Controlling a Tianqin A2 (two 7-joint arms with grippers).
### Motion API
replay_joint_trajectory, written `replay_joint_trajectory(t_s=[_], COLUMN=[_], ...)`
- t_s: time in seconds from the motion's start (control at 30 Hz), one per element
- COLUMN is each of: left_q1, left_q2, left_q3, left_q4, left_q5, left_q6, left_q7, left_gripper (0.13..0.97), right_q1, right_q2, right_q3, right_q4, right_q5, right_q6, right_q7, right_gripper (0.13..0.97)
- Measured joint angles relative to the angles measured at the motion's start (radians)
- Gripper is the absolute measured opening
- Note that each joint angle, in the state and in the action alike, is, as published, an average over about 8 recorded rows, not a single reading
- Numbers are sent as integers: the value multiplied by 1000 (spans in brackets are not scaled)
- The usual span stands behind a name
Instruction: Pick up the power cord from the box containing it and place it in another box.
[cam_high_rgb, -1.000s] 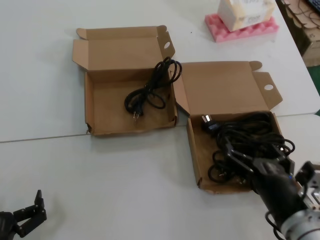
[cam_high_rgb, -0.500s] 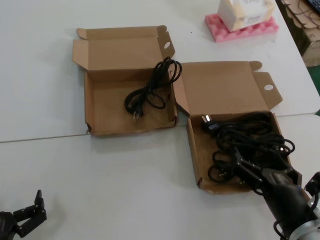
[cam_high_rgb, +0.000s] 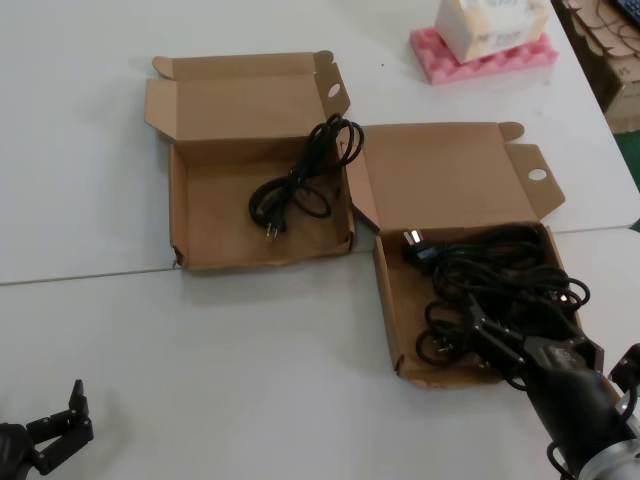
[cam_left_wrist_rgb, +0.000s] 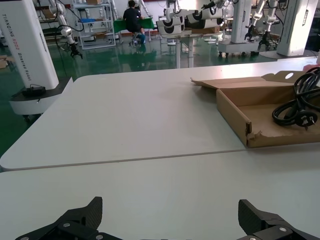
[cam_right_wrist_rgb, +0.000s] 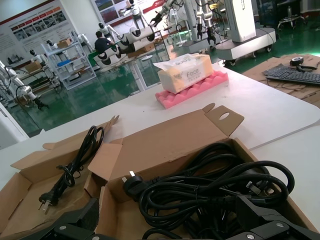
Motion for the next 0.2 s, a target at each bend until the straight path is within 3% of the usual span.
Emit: replay_joint_trajectory(t_s=[0.2], left_q1=[0], left_q2=[0], left_q3=[0], left_q4=[0], left_q5=[0], left_q6=[0], left_q7=[0], left_gripper=[966], right_q1=[0], right_q2=[0], right_q3=[0], right_q4=[0], right_q5=[0], right_q6=[0], right_q7=[0], right_gripper=[966])
